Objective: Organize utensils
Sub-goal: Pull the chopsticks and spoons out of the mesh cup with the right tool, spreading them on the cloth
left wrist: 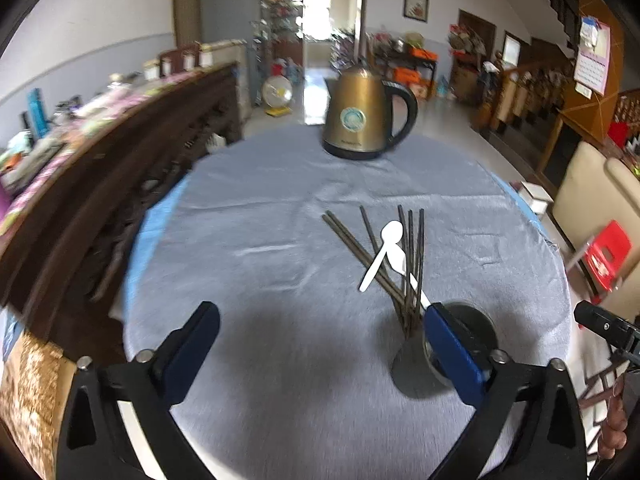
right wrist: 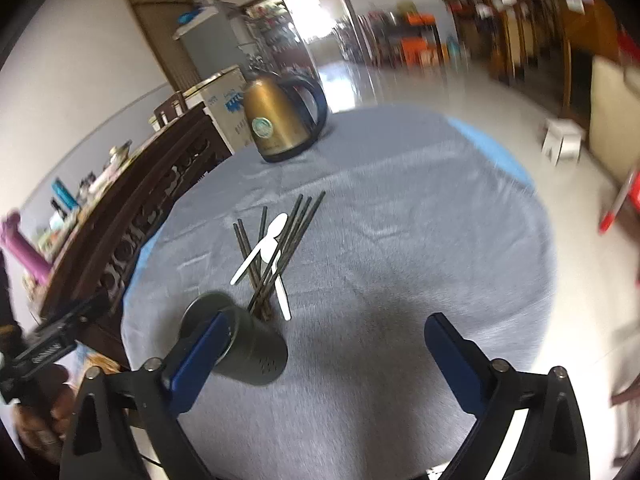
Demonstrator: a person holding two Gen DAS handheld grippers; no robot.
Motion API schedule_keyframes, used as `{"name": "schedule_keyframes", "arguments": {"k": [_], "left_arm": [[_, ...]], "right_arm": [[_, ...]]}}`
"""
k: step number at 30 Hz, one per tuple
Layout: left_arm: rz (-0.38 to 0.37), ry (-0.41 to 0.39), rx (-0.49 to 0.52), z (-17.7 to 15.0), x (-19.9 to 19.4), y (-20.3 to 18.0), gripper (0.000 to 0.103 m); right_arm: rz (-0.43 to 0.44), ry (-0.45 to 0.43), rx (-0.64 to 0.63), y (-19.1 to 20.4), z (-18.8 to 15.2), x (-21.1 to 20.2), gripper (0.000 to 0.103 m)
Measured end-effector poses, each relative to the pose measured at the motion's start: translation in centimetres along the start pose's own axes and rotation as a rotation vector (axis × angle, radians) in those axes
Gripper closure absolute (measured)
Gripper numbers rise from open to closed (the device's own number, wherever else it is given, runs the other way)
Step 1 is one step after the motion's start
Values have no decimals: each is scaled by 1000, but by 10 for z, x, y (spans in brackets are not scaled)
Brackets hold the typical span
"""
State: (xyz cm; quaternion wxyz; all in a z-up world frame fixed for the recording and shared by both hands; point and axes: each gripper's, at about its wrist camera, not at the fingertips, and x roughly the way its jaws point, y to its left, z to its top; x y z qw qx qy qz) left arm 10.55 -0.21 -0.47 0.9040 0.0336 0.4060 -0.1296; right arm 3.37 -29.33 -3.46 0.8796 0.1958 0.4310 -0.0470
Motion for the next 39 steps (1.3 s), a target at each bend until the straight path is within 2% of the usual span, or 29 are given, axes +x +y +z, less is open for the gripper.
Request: {"name": "schedule_keyframes", "arguments": {"k": [2,4,8,10,14,17,26,28,29,31,32,35,37,39], "left_arm": [[-27,29,1,10,21,0,16],[-65,64,-3,23,49,-2,31],[-115,117,21,37,93,-12,41],[-137,157,53,37,115,-20,52],[-161,236,84,31,156,-27,53],[-171,268,85,28,172,-27,53],[-234,305,96,22,198,-29,55],[-255,314,95,20,203,-30,71],[-279,307,87,20,203,-30,73],[-300,301,84,20,204,-31,85],[-308,299,84,20,204,-32,87],[-330,290,79,19,204,-30,92],[-340,285,68,18,203,-27,92],[-353,281,41,16,201,-23,92]], "right_arm": [[45,25,50,-12,8,19,14],[62,49,80,-21,18,41,27],[109,110,131,-34,38,83,46],[124,139,157,-38,46,101,55],[175,201,212,-41,70,144,59],[179,236,227,-32,93,178,60],[57,283,231,-3,153,259,60],[24,301,217,5,160,273,60],[-5,310,208,8,162,278,60],[-33,323,210,12,165,287,59],[-50,302,201,17,169,287,59],[-85,314,163,31,176,292,66],[-135,313,115,41,179,292,88],[-126,313,92,48,181,292,94]]}}
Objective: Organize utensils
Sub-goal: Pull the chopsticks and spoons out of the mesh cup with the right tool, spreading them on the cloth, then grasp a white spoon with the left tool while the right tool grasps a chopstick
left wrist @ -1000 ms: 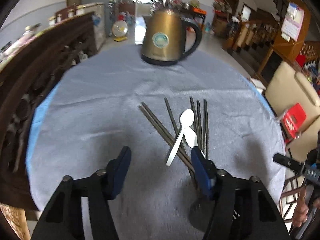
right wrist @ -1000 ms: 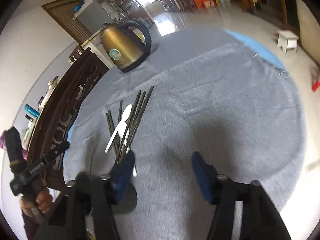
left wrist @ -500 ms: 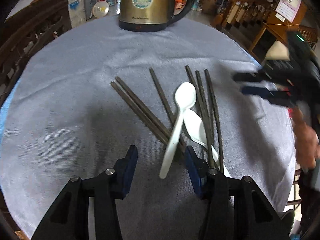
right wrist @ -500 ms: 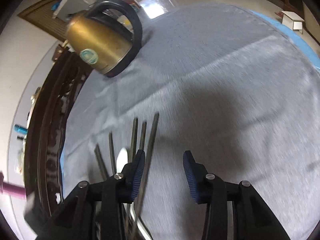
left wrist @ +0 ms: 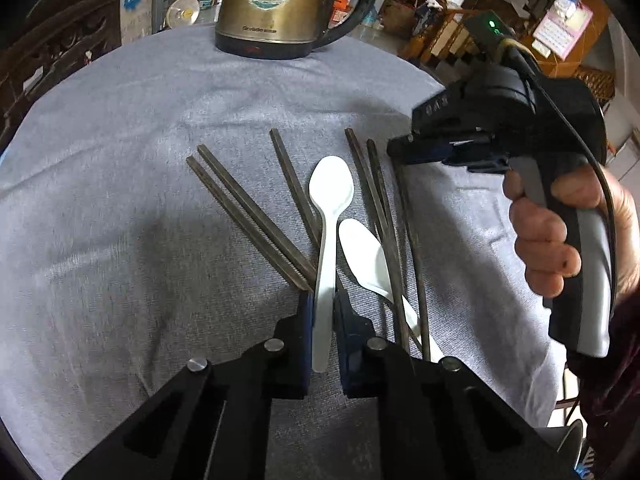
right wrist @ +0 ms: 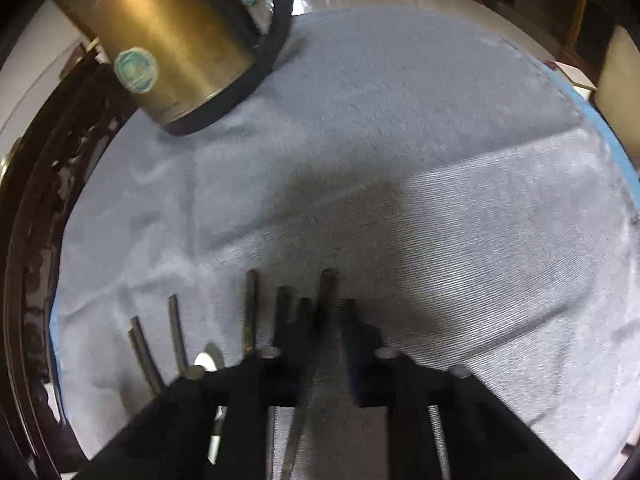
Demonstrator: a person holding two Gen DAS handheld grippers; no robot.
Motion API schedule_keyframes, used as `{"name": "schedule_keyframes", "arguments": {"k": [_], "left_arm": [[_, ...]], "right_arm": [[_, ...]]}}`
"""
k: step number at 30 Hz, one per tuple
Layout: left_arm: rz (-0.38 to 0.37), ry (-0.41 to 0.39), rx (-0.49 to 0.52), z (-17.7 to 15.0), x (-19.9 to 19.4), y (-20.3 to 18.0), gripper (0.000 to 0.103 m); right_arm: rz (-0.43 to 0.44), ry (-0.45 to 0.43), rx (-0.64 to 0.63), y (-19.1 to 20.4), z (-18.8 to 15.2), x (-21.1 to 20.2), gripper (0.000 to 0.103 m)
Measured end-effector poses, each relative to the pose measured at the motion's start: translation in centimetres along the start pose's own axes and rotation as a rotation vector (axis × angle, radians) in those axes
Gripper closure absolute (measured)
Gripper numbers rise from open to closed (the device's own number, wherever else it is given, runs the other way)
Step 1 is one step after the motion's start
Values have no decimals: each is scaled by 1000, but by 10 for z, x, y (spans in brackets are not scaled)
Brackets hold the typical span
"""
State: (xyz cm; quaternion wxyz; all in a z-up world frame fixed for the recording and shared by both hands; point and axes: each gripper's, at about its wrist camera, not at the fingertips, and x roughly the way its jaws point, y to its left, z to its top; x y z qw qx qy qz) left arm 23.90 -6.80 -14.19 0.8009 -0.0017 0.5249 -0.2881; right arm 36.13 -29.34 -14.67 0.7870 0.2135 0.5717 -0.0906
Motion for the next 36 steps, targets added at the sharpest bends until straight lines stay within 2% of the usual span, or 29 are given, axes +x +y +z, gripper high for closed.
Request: {"name": "schedule_keyframes", "arguments": {"k": [5,7,15,18,20,23,26,28,30,31,34,36], "left_arm": [[16,-10,-25,-10,-11,8,92],[24,-16,-32,-18,-19,12,92],[44,-70,-54,-51,-52,30,92],[75,-75,-66,-57,-55,36,92],[88,-40,-89,-55,-46,42,92],[116,15,-109,-53,-35,46,92],[133,36,-101,-47,-35,44,89],[118,60,-104,-40,-35,43,74],[123,59,-109,-29,-36,45,68],[129,58,-112,-22,-36,46,68],[134,62,-86,2,-27,42,67],[189,92,-48,16,-10,38,67]], "right_arm": [[6,-21,-28,1,-5,-10,95],[58,-31,-26,-5,-8,-18,95],[136,-78,-59,-35,-27,-43,96],[108,-100,-58,-46,-32,-46,96],[83,-103,-50,-56,-32,-46,96],[38,-63,-63,-62,-30,-34,96],[31,-34,-69,-61,-31,-31,93],[18,-13,-86,-59,-32,-34,86],[15,-4,-102,-59,-35,-36,77],[4,6,-112,-59,-37,-36,70],[-1,37,-115,-60,-46,-34,62],[0,41,-127,-56,-49,-34,61]]}}
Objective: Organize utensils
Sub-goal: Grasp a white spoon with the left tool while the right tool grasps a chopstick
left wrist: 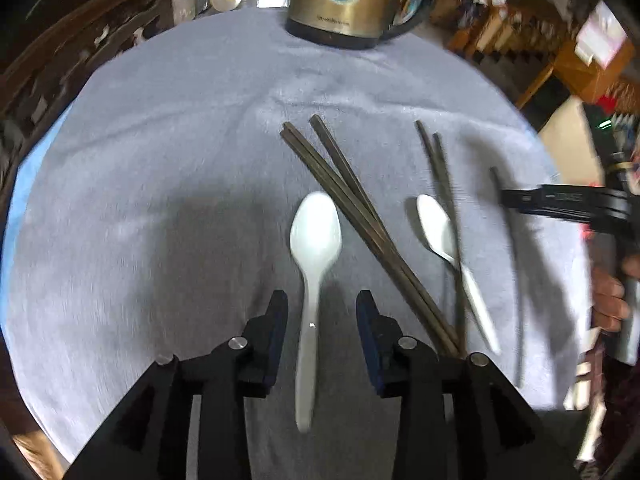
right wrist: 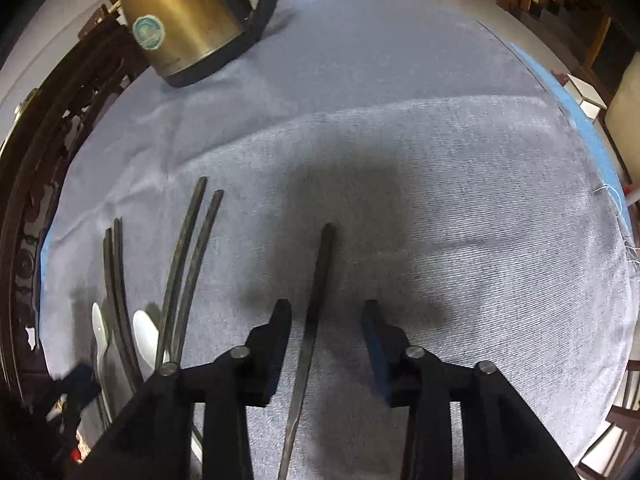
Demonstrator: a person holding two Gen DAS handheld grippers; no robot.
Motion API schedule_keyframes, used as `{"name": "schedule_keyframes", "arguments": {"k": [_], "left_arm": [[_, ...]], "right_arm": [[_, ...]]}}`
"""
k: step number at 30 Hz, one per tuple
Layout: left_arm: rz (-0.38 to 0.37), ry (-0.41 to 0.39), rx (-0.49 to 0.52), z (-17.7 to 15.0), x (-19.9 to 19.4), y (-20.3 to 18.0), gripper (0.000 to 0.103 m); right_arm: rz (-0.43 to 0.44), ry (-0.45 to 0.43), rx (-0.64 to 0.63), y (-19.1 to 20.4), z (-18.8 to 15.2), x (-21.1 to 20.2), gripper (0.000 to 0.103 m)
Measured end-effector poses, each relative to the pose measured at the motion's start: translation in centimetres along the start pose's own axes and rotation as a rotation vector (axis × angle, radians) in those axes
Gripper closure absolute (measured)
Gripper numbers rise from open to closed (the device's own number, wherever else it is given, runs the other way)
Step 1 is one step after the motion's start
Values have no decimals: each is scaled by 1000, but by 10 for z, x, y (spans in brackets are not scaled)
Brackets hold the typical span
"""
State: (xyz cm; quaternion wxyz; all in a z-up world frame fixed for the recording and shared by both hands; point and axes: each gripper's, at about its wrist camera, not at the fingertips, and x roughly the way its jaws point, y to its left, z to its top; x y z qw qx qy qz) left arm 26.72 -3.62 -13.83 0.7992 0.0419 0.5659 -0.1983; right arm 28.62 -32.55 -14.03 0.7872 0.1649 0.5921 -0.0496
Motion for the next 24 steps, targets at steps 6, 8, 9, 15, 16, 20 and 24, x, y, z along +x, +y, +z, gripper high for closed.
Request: {"name": "schedule_keyframes", "arguments": {"k": [6,8,9,15,16,20,24], "left_arm": [[60,-17,17,20,18,-6,67],[67,-28,23,22,19,-8,72],[68,-36,33,23,20,-11,72],[58,-138,16,11,-8,-10,72],[52,-158,5,7,-17,-10,72],[15,-280,-26,-15,-74,-9,72],[-25,-413,-36,-35,-122,-21,72]], "right_arm": [[-95,-13,-62,21,-4,7,77],[-119,-24,-83,26,-3,10,90],[-101,-25,-83,27,-4,11,94],[15,-63,-48,15,-19,4,96],[34,-89,-48,14,-25,-2,96],[96,-202,-58,15,-45,-34,96],[149,-321,-76,9,-62,-78,96]]}}
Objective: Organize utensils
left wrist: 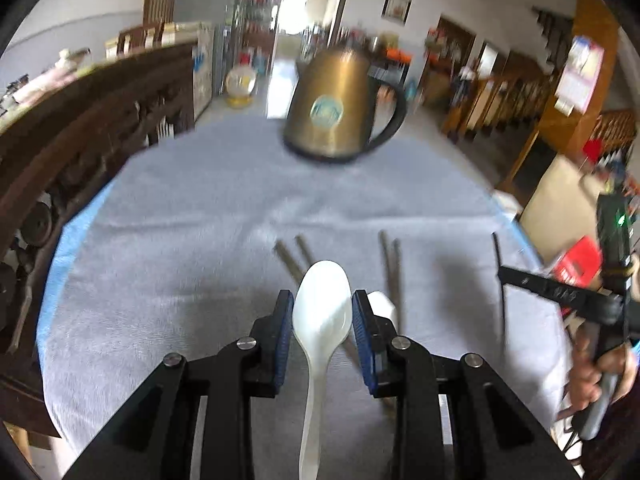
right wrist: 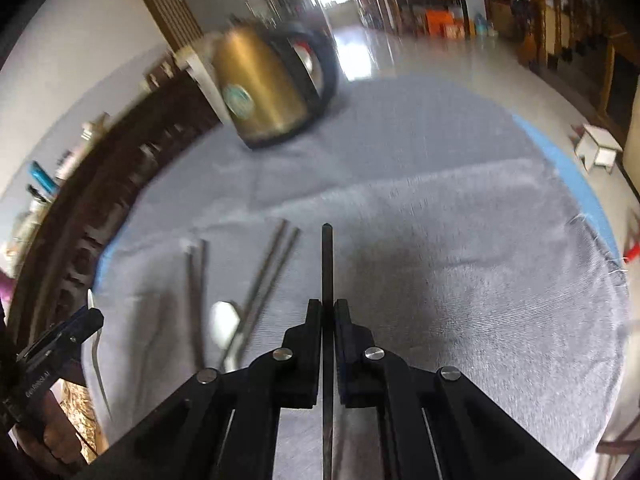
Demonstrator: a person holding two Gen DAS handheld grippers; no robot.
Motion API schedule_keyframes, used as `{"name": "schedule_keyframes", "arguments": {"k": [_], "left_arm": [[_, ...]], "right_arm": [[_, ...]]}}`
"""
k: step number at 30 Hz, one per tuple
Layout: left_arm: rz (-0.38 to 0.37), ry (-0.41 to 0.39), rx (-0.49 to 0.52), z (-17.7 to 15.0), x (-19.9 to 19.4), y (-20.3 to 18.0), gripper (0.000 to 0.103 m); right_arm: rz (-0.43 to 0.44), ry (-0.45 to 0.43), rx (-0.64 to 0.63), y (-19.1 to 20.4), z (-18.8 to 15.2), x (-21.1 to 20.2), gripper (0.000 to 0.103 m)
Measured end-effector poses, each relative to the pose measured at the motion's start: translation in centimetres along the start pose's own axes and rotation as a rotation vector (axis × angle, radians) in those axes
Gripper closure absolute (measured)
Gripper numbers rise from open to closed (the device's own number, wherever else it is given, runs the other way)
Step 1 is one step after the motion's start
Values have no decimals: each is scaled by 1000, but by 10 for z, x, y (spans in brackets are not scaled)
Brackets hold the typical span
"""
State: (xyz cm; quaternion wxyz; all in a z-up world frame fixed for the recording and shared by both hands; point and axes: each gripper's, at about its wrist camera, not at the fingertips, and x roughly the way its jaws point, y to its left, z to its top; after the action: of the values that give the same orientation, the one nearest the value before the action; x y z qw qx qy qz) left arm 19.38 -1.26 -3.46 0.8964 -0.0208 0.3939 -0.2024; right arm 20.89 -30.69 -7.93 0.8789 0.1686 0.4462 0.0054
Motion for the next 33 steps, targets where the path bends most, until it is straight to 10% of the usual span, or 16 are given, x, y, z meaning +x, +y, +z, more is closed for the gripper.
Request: {"name": "schedule_keyframes", "arguments": {"k": [12,23,33], "left_arm": [[-120,-247,-133,-24,-90,-25,72],[-194,-314,-251,-49,-90,-32,72],[-175,-311,-290,-59,-72,-32,72]], "right_arm": [[-10,-355,-65,29,-57,-136,96],[-11,-668,-89,69,-84,-234,96],[112,-701,-94,97,-91,-256,96]]}}
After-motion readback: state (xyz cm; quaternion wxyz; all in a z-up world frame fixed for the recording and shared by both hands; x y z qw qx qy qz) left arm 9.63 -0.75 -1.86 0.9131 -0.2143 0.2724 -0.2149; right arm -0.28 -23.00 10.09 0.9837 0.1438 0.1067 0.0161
